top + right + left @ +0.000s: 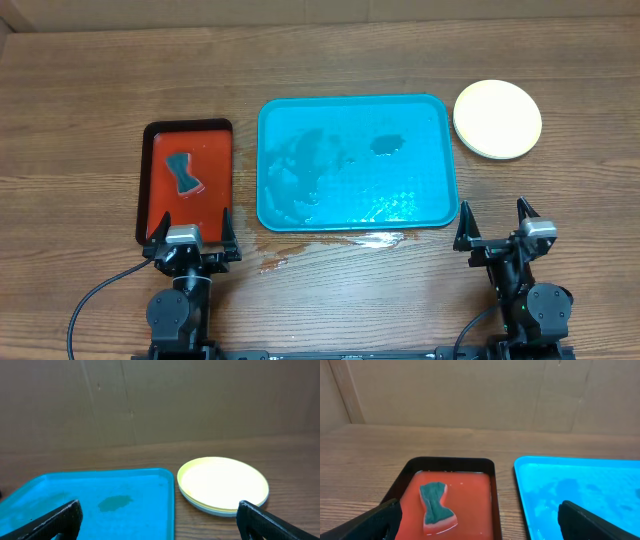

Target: Clean dirty plates on tray and stack at the side

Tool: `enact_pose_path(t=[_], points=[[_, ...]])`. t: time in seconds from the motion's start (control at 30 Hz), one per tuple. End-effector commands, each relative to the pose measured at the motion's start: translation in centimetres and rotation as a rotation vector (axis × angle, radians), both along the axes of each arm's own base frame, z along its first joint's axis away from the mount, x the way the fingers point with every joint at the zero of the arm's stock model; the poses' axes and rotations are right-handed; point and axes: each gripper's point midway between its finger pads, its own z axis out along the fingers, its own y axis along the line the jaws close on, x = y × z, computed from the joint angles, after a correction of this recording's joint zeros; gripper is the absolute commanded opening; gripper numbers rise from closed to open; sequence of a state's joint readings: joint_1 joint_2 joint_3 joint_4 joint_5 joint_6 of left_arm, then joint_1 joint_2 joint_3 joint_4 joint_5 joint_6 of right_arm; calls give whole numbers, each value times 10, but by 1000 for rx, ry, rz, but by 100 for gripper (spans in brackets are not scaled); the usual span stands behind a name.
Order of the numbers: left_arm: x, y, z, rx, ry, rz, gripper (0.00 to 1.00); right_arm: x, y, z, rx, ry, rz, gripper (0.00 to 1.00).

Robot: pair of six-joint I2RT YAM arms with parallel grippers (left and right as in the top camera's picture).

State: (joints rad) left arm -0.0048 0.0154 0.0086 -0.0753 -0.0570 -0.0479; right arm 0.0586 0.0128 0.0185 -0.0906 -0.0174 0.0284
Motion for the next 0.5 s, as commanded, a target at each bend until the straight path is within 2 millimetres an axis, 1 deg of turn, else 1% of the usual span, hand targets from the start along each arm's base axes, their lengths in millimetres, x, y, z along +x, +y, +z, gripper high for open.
enact_pose_path(t=[0.0, 0.47], points=[[0, 1, 1, 26, -8, 4, 100, 0, -2, -2, -84, -12, -9, 100], [0, 1, 1, 26, -8, 4, 100, 0, -2, -1, -100, -15, -8, 100]])
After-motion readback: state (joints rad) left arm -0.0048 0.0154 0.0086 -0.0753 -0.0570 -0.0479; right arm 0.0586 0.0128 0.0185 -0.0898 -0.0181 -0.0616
